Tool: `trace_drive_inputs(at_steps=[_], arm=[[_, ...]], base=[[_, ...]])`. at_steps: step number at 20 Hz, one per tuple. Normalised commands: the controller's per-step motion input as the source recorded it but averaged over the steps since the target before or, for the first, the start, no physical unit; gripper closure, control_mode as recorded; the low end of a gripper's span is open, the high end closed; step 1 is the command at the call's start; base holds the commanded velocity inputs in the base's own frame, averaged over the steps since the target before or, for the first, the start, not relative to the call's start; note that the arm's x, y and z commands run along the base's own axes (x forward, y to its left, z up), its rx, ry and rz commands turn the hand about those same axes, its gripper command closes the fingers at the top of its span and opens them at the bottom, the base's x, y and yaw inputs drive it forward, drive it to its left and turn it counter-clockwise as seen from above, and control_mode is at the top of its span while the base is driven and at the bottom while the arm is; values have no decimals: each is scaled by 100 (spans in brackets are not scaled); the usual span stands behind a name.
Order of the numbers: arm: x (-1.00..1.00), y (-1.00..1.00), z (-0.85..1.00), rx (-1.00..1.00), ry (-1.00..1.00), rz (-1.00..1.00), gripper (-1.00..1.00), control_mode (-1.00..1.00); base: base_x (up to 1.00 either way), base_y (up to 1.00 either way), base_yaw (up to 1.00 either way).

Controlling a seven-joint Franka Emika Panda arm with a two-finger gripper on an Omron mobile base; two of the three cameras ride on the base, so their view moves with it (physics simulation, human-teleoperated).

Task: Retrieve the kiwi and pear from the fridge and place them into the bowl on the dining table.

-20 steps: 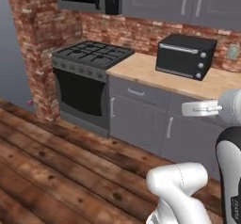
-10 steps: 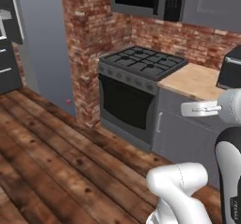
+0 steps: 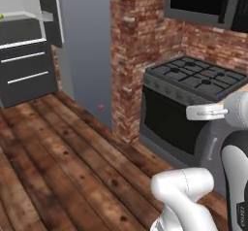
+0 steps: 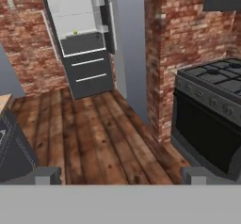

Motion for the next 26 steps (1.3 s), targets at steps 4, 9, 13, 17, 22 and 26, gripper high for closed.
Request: trace_drive_inputs(at_steps=[4,9,13,17,22,26], arm=[[0,0,0,0,0,0,-100,100],[0,0,0,0,0,0,-100,100],[0,0,0,0,0,0,-100,100],[0,0,0,0,0,0,-100,100],[0,0,0,0,0,0,-100,100],[0,0,0,0,0,0,-100,100]], base=[[88,29,26],[83,29,27],[81,12,30],[78,0,34],[67,0,31],[60,-11,21]])
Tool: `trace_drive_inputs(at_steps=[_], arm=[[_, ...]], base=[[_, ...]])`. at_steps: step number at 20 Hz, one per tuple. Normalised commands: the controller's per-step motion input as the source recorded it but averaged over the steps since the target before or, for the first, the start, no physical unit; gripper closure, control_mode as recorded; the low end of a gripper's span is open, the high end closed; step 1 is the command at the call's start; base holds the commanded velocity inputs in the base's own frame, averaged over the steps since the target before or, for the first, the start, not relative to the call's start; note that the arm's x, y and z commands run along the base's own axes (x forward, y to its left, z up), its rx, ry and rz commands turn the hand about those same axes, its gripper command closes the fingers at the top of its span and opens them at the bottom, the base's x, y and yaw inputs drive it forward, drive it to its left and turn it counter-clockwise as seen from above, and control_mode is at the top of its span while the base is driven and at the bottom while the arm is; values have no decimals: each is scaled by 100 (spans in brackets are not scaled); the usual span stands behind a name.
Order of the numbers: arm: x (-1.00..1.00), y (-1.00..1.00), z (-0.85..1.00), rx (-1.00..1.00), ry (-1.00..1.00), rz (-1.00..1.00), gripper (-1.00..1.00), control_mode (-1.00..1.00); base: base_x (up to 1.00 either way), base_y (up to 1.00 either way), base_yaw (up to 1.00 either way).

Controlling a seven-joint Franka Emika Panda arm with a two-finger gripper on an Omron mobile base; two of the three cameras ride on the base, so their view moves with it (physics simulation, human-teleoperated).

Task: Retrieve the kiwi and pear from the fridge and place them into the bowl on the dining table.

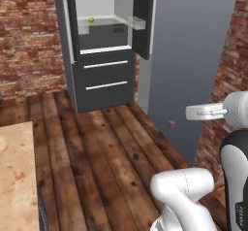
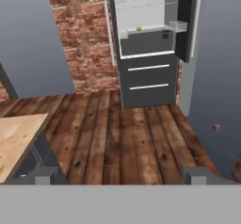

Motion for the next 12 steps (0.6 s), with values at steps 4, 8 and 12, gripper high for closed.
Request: trace_drive_inputs(at_steps=[4,8,12], arm=[[0,0,0,0,0,0,-100,100],[0,0,0,0,0,0,-100,100],[0,0,0,0,0,0,-100,100]], base=[[52,-25,17],[36,-37,14],[21,-52,11]])
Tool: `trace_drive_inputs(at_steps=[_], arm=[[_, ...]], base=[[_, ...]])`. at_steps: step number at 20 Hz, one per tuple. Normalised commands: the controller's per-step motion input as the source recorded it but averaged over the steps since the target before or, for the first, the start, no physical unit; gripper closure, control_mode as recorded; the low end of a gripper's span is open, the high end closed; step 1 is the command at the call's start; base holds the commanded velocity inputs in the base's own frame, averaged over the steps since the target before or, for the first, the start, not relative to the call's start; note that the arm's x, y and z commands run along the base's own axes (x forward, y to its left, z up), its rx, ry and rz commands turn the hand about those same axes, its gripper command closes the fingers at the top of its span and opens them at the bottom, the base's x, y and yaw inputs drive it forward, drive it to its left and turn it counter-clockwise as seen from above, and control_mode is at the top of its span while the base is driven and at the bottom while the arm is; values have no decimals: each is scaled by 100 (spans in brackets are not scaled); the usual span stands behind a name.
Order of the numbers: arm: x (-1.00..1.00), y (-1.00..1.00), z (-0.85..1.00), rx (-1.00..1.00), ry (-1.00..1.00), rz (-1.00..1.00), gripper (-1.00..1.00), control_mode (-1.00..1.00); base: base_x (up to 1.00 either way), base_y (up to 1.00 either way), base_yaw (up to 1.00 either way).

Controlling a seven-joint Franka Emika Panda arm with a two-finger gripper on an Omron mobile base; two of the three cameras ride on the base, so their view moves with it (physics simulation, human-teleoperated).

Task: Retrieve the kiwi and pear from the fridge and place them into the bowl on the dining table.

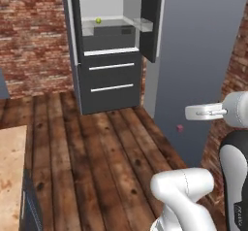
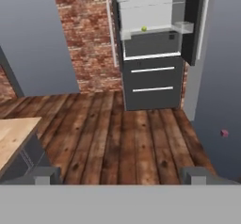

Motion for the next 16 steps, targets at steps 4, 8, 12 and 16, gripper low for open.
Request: trace_drive_inputs(at_steps=[4,8,12,16], arm=[[0,0,0,0,0,0,-100,100],[0,0,0,0,0,0,-100,100],[0,0,0,0,0,0,-100,100],[0,0,0,0,0,0,-100,100]], base=[[17,-61,10],[28,-41,9],[59,-7,6],[96,0,3]])
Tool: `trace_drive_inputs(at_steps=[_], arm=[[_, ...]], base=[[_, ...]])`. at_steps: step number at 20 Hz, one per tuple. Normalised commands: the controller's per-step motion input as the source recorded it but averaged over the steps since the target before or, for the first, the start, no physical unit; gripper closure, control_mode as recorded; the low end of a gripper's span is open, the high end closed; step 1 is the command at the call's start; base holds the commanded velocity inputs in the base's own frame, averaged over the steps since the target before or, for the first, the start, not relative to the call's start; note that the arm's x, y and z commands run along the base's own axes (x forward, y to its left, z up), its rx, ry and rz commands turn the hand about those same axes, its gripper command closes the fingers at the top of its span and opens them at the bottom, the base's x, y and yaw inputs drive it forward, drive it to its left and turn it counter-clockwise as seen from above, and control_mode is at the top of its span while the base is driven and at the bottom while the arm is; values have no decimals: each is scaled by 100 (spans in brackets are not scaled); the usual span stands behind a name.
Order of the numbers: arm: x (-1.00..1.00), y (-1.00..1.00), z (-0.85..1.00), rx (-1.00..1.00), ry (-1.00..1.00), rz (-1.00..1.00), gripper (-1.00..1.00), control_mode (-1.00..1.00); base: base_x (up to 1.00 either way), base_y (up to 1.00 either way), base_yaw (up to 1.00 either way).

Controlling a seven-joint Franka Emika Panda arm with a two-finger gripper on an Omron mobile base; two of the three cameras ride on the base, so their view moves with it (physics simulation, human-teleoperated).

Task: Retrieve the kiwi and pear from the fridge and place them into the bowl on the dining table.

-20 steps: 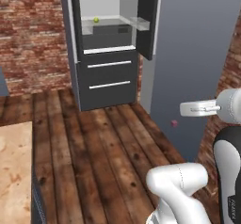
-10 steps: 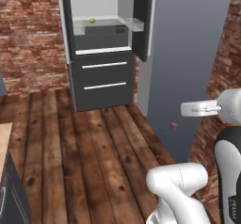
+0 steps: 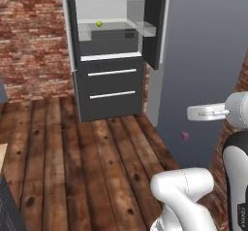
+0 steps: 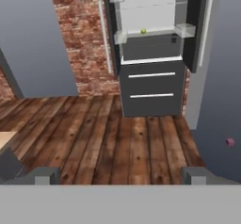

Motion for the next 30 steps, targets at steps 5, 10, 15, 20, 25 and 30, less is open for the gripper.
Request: trace_drive_inputs(at_steps=[5,10,15,20,25,30], arm=[[0,0,0,0,0,0,-100,100],[0,0,0,0,0,0,-100,100],[0,0,0,0,0,0,-100,100],[0,0,0,0,0,0,-100,100],[0,0,0,0,0,0,-100,100],[0,0,0,0,0,0,-100,100]], base=[[85,-5,1],[63,-21,0],[64,-8,0],[73,-8,0],[67,-19,0],[61,-22,0]])
